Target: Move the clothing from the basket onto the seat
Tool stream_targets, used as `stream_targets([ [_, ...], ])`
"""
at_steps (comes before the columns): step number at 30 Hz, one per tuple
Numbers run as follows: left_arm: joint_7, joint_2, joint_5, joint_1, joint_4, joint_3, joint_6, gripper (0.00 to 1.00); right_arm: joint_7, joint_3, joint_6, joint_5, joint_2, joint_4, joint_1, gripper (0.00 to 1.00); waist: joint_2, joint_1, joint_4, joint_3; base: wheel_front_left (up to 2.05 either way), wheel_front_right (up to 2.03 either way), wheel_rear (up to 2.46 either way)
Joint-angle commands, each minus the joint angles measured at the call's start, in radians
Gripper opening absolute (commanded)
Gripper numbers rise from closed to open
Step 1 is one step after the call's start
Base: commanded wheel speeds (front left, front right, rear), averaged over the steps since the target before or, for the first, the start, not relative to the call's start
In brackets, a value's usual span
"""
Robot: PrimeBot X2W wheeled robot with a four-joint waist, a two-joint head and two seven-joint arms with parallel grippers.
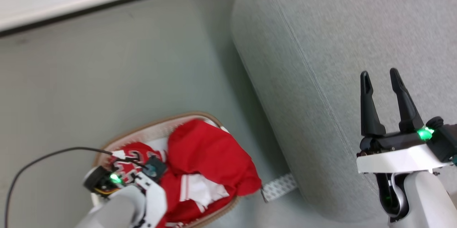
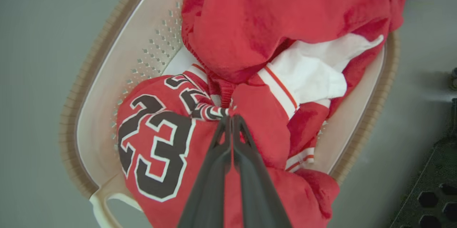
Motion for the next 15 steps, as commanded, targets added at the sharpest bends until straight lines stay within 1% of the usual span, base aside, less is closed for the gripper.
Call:
stream_targets([
  [1, -0.027, -0.016, -0.02, 0.013, -0.008, 0.003, 0.002, 0.0, 0.001, -0.007, -0.002, -0.017, -0.001, 0.007, 0.018, 1.0, 0.0, 0.0001, 0.061, -0.071, 0.0, 0.0, 0.0],
  [9, -0.129, -0.089, -0.094, 0.039, -0.044, 0.017, 0.002, 0.0, 0.001, -0.016, -0.002, -0.066, -0.002, 0.025, 0.057, 1.0, 0.0, 0.0001, 0.167, -0.193, 0.0, 0.0, 0.0],
  [15, -0.158, -0.112, -0.123, 0.062, -0.092, 0.03, 0.004, 0.0, 0.001, -0.017, -0.002, -0.083, -0.012, 0.033, 0.089, 1.0, 0.0, 0.0001, 0.233, -0.26, 0.0, 0.0, 0.0],
])
